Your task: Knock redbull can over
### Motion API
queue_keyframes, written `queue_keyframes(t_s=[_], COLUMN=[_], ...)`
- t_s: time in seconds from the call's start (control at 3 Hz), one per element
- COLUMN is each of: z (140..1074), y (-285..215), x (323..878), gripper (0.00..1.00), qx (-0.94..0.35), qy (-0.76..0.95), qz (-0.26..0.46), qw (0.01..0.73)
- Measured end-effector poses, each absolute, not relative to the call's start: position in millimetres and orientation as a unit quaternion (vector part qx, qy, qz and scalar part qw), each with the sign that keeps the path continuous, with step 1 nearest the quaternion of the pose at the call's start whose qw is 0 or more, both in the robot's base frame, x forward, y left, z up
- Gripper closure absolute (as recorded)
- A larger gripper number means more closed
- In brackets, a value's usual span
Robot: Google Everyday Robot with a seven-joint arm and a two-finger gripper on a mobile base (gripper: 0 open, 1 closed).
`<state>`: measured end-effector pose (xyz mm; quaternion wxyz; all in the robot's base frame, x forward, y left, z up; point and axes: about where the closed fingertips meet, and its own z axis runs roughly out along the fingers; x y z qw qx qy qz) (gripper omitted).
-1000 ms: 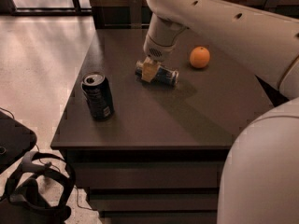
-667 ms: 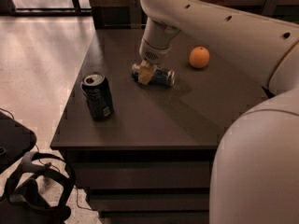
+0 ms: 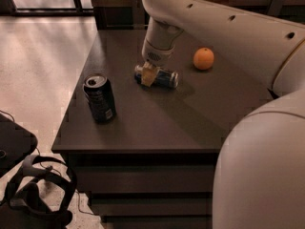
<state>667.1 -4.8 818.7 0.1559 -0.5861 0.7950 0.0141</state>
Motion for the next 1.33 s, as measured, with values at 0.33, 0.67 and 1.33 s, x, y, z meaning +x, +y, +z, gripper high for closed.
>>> queue_keyframes(t_s=[0.33,0.67,1.33], z=[818.0,819.0,821.3], y=[-4.4,-4.4,-4.3], x=[666.9,666.9,666.9], gripper=[0.37,0.13,0.0], qx=[-0.586,-0.586,-0.587], qy=[0.795,0.795,0.795], qz=[0.014,0.014,0.014], qw=[0.155,0.155,0.155])
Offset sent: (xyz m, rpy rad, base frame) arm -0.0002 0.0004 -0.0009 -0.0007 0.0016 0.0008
